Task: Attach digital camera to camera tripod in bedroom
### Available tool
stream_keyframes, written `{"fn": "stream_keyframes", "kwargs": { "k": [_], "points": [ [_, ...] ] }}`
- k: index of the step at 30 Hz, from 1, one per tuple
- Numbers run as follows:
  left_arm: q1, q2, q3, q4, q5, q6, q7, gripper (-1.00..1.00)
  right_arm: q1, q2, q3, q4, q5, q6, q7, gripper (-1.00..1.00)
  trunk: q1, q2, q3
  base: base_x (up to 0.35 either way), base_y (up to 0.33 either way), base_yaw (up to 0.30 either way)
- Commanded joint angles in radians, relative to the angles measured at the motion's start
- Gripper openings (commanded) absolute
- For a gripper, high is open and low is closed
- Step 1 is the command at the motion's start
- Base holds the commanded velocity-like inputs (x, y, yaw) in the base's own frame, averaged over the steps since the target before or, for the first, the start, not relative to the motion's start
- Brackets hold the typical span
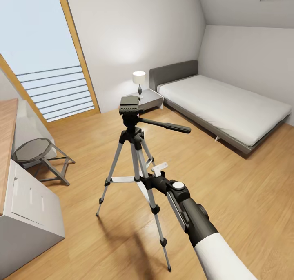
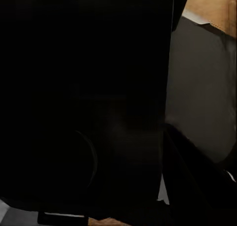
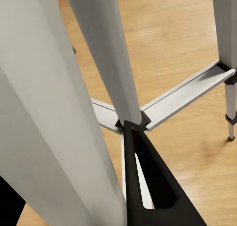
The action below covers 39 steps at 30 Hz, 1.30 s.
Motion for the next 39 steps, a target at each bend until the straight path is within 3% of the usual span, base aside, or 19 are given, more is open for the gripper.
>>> {"fn": "stream_keyframes", "kwargs": {
  "k": [1, 5, 12, 19, 27, 39],
  "points": [
    [-0.001, 0.008, -0.006, -0.020, 0.009, 0.002, -0.004, -1.00, 0.000, 0.000, -0.002, 0.008, 0.006, 0.006, 0.006, -1.00, 0.001, -0.001, -0.002, 0.000, 0.000, 0.000],
    [0.022, -0.012, -0.032, 0.003, 0.007, -0.020, -0.014, -1.00, -0.001, 0.000, -0.006, -0.009, 0.008, 0.019, 0.004, -1.00, 0.001, -0.001, -0.002, 0.000, 0.000, 0.000],
    [0.055, -0.009, -0.037, 0.046, 0.003, -0.043, -0.016, -1.00, 0.000, -0.007, -0.005, -0.007, 0.006, 0.023, 0.004, -1.00, 0.001, -0.001, -0.002, 0.000, 0.000, 0.000],
    [0.057, -0.008, -0.038, 0.071, 0.001, -0.045, -0.016, -1.00, 0.000, -0.045, -0.004, -0.032, -0.053, 0.030, 0.004, -1.00, 0.001, -0.001, -0.002, 0.000, 0.000, 0.000],
    [0.057, -0.005, -0.033, 0.070, 0.004, -0.046, -0.015, -1.00, 0.000, -0.052, -0.003, -0.040, -0.080, 0.032, 0.003, -1.00, 0.001, -0.001, -0.002, 0.000, 0.000, 0.000],
    [0.055, 0.059, -0.032, 0.014, -0.005, 0.000, -0.016, -1.00, 0.001, -0.054, -0.003, -0.041, -0.083, 0.032, 0.003, -1.00, 0.001, -0.001, -0.002, 0.000, 0.000, 0.000]
  ]
}}
